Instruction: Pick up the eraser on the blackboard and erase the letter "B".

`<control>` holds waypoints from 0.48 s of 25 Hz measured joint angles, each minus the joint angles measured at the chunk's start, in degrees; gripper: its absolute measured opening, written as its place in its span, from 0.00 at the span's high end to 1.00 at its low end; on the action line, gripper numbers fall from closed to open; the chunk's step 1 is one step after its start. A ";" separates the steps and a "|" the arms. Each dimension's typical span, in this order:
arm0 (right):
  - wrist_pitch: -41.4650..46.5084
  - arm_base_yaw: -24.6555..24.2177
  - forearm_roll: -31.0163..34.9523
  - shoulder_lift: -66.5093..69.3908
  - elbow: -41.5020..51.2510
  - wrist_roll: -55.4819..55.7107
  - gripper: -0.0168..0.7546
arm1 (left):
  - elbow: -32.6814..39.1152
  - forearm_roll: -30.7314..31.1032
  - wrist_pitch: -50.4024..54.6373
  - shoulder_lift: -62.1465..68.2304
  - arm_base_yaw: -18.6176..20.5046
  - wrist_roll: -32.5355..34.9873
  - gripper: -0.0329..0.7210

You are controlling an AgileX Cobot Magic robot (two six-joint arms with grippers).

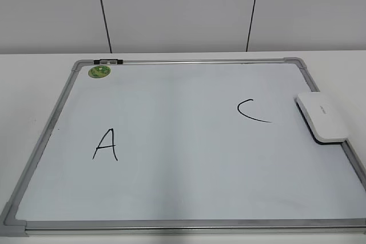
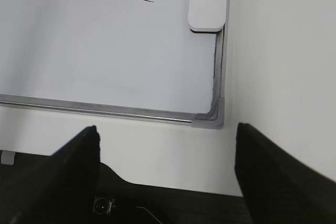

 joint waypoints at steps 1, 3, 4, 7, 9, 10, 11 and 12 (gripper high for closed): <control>0.00 0.00 -0.42 -2.57 1.73 0.81 0.21 | 1.38 0.00 0.00 -1.69 -0.11 -0.08 0.38; 0.12 0.00 -1.91 -7.01 4.66 2.46 0.21 | 4.39 0.00 0.00 -4.84 -0.23 -0.48 0.38; 0.12 0.00 -2.86 -9.31 6.14 2.99 0.21 | 5.75 0.00 0.00 -6.54 -0.23 -0.63 0.38; 0.27 0.00 -5.56 -15.33 9.91 3.42 0.21 | 10.85 0.12 0.00 -10.93 -0.23 -0.76 0.38; 0.39 0.00 -7.14 -18.99 12.18 3.50 0.21 | 14.71 1.01 0.00 -13.46 -0.23 -0.80 0.38; 0.49 0.00 -7.73 -20.34 12.97 3.55 0.21 | 16.68 1.31 0.00 -14.53 -0.23 -0.80 0.38; 0.49 0.00 -8.17 -21.77 13.79 3.63 0.21 | 18.34 1.59 0.00 -15.85 -0.23 -0.90 0.38; 0.49 0.00 -8.82 -22.90 14.56 3.63 0.21 | 20.23 1.74 0.00 -17.05 -0.23 -0.90 0.38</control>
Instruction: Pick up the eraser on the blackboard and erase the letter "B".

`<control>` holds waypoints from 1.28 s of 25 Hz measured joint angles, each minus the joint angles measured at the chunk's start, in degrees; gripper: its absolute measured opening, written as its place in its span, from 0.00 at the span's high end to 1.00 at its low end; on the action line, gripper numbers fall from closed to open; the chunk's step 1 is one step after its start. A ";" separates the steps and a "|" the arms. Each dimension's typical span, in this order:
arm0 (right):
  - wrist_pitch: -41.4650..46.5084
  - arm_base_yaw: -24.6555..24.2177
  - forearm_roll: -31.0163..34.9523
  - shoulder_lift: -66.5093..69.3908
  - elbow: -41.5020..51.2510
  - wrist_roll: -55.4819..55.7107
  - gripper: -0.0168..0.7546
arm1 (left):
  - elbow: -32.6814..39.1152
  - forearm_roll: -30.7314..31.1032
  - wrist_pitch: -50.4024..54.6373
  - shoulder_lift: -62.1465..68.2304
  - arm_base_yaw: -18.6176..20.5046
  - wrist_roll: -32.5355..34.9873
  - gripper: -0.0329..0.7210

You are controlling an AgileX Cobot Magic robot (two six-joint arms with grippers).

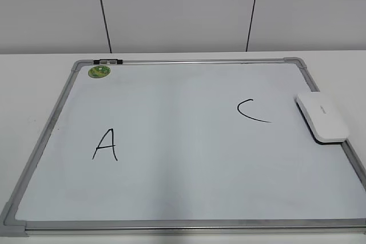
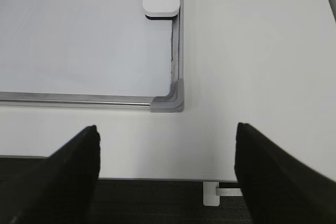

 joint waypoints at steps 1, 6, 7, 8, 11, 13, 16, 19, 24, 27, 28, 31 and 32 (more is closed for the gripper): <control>0.00 0.00 0.00 -0.82 0.81 0.00 0.21 | 1.14 0.24 -0.13 -0.83 0.00 -0.14 0.38; 0.05 0.00 -0.40 -1.49 3.89 0.00 0.21 | 1.79 2.53 -3.51 -2.98 0.00 -0.18 0.38; -0.89 0.00 -0.54 -1.49 4.30 0.00 0.21 | 1.91 3.23 -4.07 -2.98 0.00 -0.18 0.38; -2.19 0.00 -0.65 -1.49 4.75 0.00 0.21 | 2.16 3.74 -4.82 -2.98 0.00 -0.18 0.38; -5.82 0.00 -0.65 -1.49 6.31 0.00 0.21 | 3.24 4.75 -7.12 -3.04 0.00 -0.27 0.38; -6.04 0.00 -0.65 -1.49 6.58 0.20 0.21 | 4.08 4.96 -8.50 -3.04 0.00 -0.27 0.38; -6.31 0.00 -0.65 -1.49 6.58 0.29 0.21 | 4.19 5.04 -9.03 -3.04 0.00 -0.27 0.38; -6.41 0.00 -0.65 -1.49 6.58 0.29 0.21 | 4.19 5.04 -9.03 -3.04 0.00 -0.27 0.38; -6.51 0.00 -0.65 -1.49 6.58 0.29 0.21 | 4.19 5.17 -9.10 -3.04 0.00 -0.31 0.38; -6.51 0.00 -0.65 -1.49 6.58 0.29 0.21 | 4.19 5.17 -9.10 -3.04 0.00 -0.31 0.38; -6.51 0.00 -0.65 -1.49 6.58 0.29 0.21 | 4.19 5.17 -9.10 -3.04 0.00 -0.31 0.38; -6.51 0.00 -0.65 -1.49 6.58 0.34 0.21 | 4.19 5.17 -9.10 -3.04 0.00 -0.31 0.38; -6.51 0.00 -0.65 -1.49 6.58 0.34 0.21 | 4.19 5.17 -9.10 -3.12 0.00 -0.31 0.38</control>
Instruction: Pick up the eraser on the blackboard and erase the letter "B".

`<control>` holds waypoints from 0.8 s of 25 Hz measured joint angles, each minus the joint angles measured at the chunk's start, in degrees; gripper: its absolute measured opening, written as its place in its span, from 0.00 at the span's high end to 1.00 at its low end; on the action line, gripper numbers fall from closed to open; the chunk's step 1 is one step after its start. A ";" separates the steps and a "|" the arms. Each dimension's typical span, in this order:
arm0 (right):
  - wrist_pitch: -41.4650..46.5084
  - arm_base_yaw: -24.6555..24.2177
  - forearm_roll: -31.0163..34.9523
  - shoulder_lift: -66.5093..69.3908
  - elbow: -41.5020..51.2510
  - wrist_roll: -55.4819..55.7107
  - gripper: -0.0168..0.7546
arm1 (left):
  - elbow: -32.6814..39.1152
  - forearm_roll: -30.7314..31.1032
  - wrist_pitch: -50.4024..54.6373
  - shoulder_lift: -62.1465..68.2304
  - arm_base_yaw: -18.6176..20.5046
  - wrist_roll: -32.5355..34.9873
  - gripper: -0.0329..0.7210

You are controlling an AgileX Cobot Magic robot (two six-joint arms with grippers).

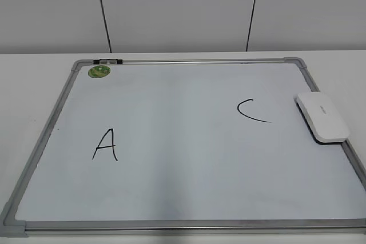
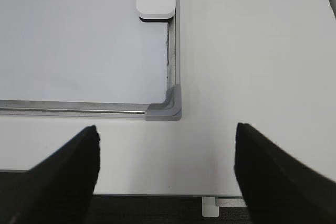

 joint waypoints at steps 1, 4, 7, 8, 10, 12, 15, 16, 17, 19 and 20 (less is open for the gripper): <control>-0.12 0.00 0.00 0.00 0.00 0.00 0.21 | 0.00 0.00 0.00 -0.48 0.00 0.00 0.38; -0.12 0.00 0.00 -0.14 0.00 0.00 0.21 | 0.00 0.00 -0.05 -3.56 1.06 0.00 0.38; -0.22 0.00 0.00 -0.31 0.00 0.00 0.21 | 0.00 0.00 -0.05 -8.37 3.12 0.00 0.38; -0.22 0.00 0.00 -0.31 0.00 0.00 0.21 | 0.00 0.00 -0.05 -10.14 3.82 0.00 0.38; -0.22 0.00 0.00 -0.31 0.00 0.00 0.21 | 0.00 0.00 -0.05 -13.31 5.38 0.00 0.38; -0.22 0.00 0.00 -0.40 0.00 0.00 0.21 | 0.00 0.10 0.13 -15.78 6.46 0.00 0.38; -0.22 0.00 0.00 -0.58 0.00 0.08 0.21 | 0.00 0.10 0.11 -15.77 7.25 0.00 0.38; -0.33 0.00 -0.12 -1.15 0.00 0.08 0.21 | 0.00 0.10 0.11 -15.77 7.25 0.00 0.38; -0.33 0.00 -0.12 -2.01 0.00 0.08 0.21 | 0.00 0.10 0.11 -15.77 7.25 0.00 0.38; -0.33 0.00 -0.12 -4.12 0.00 0.08 0.21 | 0.00 0.10 0.11 -15.77 7.25 0.00 0.38; -0.33 0.00 -0.12 -5.10 0.00 0.08 0.21 | 0.00 0.10 0.11 -15.77 7.25 0.00 0.38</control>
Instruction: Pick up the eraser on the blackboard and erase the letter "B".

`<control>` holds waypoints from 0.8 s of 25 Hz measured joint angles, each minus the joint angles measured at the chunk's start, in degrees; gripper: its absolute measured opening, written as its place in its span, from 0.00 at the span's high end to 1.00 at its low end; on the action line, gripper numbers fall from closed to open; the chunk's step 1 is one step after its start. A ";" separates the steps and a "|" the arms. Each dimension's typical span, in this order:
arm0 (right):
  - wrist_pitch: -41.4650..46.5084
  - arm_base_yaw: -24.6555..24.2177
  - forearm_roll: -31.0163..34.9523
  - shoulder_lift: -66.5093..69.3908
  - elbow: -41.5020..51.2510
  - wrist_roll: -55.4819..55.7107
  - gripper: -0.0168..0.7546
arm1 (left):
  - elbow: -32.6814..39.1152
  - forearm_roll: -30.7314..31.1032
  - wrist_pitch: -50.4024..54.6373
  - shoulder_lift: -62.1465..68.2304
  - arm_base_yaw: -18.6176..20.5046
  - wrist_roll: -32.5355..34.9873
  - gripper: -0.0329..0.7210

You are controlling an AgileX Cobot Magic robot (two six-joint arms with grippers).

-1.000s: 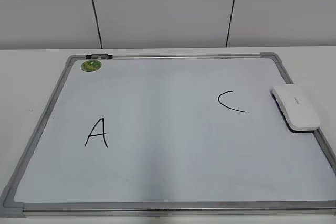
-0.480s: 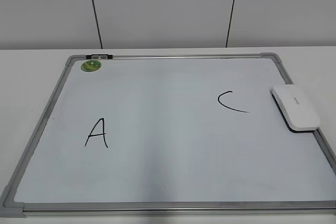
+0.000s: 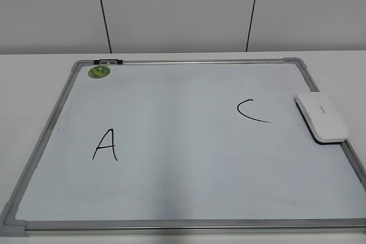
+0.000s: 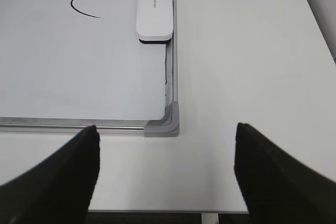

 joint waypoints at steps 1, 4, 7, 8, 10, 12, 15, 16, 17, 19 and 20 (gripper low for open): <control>0.00 0.00 -0.08 -0.39 0.00 0.00 0.21 | 0.00 0.00 0.00 0.00 0.00 0.00 0.38; 0.00 0.00 -0.21 -0.69 0.00 0.00 0.21 | 0.00 0.00 0.00 0.00 0.00 0.00 0.38; 0.00 0.00 -0.24 -0.69 0.00 0.00 0.21 | 0.00 0.00 0.00 0.00 0.00 0.00 0.38; 0.00 0.00 -0.34 -0.69 0.00 0.00 0.21 | 0.00 0.00 0.00 0.00 0.00 0.00 0.38; 0.00 0.00 -0.34 -0.69 0.00 0.00 0.21 | 0.00 0.00 0.00 0.00 0.00 0.00 0.38; 0.00 0.00 -0.34 -0.69 0.00 0.00 0.21 | 0.00 0.00 0.00 0.00 0.00 0.00 0.38; 0.00 0.00 -0.34 -0.69 0.00 0.00 0.21 | 0.00 0.00 0.00 0.00 0.00 0.00 0.38; 0.00 0.00 -0.34 -0.69 0.00 0.00 0.21 | 0.00 0.00 0.00 0.00 0.00 0.00 0.38; 0.00 0.00 -0.34 -0.69 0.00 0.00 0.21 | 0.00 0.00 0.00 0.00 0.00 0.00 0.38; 0.00 0.00 -0.34 -0.69 0.00 0.00 0.21 | 0.00 0.00 0.00 0.00 0.00 0.00 0.38; 0.00 0.00 -0.34 -0.69 0.00 0.00 0.21 | 0.00 0.00 0.00 0.00 0.00 0.00 0.38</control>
